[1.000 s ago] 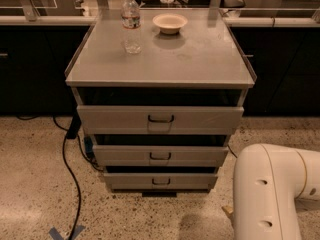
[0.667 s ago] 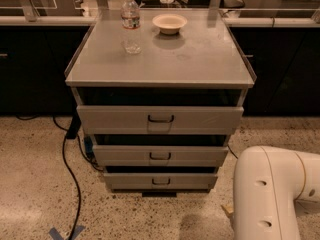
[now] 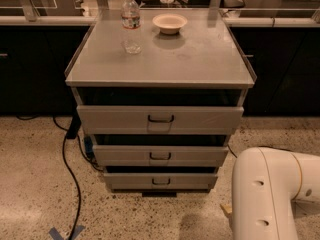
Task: Open bottom drawer
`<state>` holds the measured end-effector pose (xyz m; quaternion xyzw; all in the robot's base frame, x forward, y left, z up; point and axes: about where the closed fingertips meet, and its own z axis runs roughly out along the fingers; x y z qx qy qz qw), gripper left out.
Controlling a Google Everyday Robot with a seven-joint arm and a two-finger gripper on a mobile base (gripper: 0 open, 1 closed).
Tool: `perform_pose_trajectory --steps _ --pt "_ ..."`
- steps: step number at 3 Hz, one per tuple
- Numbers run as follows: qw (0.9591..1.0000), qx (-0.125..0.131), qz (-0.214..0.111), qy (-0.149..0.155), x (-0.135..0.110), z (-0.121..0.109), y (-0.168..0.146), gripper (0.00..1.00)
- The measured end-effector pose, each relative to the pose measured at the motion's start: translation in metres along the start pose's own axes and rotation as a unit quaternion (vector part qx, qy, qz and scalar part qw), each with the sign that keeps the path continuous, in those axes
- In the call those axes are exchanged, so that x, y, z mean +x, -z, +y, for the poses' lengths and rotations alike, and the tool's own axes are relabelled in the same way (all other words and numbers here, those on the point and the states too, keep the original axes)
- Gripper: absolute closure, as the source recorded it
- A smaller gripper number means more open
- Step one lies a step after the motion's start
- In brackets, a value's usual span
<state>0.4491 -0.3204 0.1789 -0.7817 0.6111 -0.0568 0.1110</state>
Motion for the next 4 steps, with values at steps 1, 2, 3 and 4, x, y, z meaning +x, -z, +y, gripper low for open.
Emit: perform_pose_trajectory --steps 1,2,3,4 --pt "0.9999 0.006 -0.007 0.012 -0.006 -0.013 -0.006 0.00" --pt "0.9991 0.013 -0.017 0.036 -0.016 -0.035 -0.014 0.00" --pt "0.9989 0.020 -0.024 0.034 -0.020 -0.039 -0.018 0.00" --pt "0.9982 0.024 -0.032 0.045 -0.028 -0.047 -0.024 0.00"
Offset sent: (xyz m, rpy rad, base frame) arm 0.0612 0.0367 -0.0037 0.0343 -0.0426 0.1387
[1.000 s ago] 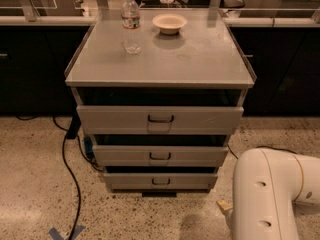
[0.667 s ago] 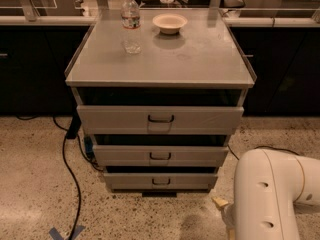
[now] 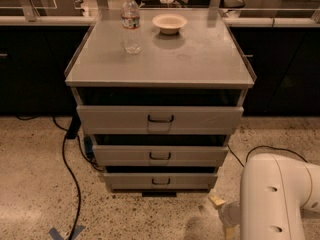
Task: Open bottom drawer
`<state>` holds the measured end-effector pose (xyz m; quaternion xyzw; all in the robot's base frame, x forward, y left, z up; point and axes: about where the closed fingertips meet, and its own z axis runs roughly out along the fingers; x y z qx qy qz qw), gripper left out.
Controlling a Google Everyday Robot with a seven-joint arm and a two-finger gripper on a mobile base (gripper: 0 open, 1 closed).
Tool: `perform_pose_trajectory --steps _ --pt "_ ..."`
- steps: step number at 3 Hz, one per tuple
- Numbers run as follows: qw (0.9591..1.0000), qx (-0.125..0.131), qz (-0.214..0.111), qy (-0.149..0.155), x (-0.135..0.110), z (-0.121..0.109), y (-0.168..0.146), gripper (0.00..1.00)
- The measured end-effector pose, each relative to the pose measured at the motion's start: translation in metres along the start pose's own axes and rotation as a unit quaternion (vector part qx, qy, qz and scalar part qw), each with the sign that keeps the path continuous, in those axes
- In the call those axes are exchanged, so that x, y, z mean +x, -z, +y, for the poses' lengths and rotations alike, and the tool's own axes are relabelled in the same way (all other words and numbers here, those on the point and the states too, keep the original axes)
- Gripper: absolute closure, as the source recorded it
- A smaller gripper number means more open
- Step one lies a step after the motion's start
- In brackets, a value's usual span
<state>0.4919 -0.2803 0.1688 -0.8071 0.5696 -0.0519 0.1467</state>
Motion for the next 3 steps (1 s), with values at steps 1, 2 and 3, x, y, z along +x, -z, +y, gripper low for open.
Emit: perform_pose_trajectory --steps 1,2,3 --pt "0.9998 0.004 -0.007 0.019 -0.008 -0.014 -0.006 0.00" --pt "0.9992 0.014 -0.015 0.033 -0.016 -0.029 -0.010 0.00" --pt "0.9983 0.037 -0.026 0.037 -0.023 -0.046 -0.015 0.00"
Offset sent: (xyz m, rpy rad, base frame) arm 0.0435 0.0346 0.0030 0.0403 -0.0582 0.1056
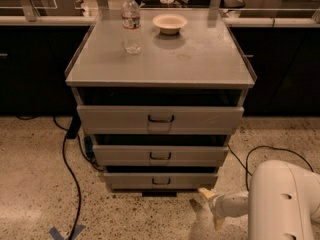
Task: Open bottom drawer
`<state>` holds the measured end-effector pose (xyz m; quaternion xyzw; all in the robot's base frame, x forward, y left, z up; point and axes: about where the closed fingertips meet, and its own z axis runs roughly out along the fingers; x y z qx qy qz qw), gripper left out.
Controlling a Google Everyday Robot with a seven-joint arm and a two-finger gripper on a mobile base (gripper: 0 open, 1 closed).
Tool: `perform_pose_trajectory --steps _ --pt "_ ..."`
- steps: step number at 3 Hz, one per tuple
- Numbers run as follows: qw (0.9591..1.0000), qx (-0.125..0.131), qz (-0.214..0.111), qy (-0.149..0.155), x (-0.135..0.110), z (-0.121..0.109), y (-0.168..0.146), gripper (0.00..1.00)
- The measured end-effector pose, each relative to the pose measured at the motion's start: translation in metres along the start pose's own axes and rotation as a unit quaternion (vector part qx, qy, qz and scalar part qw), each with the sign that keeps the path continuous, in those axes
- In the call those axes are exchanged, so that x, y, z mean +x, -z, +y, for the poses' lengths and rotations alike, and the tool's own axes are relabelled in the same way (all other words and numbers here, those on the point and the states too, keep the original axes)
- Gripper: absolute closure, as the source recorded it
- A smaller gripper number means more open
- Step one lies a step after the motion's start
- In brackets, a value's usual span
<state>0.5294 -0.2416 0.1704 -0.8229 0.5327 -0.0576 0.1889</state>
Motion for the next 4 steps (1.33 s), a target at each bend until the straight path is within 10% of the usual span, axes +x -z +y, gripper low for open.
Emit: perform_pose_trajectory --steps 4 --pt "0.9994 0.017 -0.028 0.008 -0.018 -0.036 -0.029 0.00"
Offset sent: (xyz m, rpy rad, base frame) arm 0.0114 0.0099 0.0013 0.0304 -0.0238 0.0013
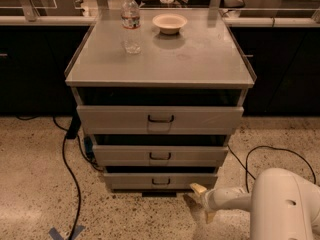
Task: Open bottom drawer
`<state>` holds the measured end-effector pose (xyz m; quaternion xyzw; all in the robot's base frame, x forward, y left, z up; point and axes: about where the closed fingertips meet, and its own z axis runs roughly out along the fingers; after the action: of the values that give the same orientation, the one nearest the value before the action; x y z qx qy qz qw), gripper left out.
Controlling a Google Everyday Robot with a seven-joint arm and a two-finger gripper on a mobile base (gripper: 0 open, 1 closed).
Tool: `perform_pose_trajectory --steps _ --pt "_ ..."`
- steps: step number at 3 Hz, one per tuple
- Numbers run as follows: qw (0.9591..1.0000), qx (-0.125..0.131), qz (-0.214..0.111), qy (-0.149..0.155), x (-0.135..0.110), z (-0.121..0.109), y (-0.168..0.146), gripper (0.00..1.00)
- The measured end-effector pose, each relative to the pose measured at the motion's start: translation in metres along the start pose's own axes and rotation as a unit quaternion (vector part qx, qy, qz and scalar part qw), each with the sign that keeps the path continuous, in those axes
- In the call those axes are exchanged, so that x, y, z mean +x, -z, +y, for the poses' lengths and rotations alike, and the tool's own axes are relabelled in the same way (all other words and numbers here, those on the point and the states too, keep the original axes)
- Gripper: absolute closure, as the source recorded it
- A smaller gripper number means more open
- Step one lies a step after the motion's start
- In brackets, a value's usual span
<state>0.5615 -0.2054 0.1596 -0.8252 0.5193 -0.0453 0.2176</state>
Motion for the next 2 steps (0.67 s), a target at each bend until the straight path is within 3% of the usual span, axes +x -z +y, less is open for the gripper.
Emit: perform_pose_trajectory --steps 1,2 --pt "0.9999 0.013 -0.006 -0.004 0.003 -0.014 -0.008 0.00" --pt "0.9987 0.044 -0.007 -0.022 0.011 -0.030 -0.014 0.00"
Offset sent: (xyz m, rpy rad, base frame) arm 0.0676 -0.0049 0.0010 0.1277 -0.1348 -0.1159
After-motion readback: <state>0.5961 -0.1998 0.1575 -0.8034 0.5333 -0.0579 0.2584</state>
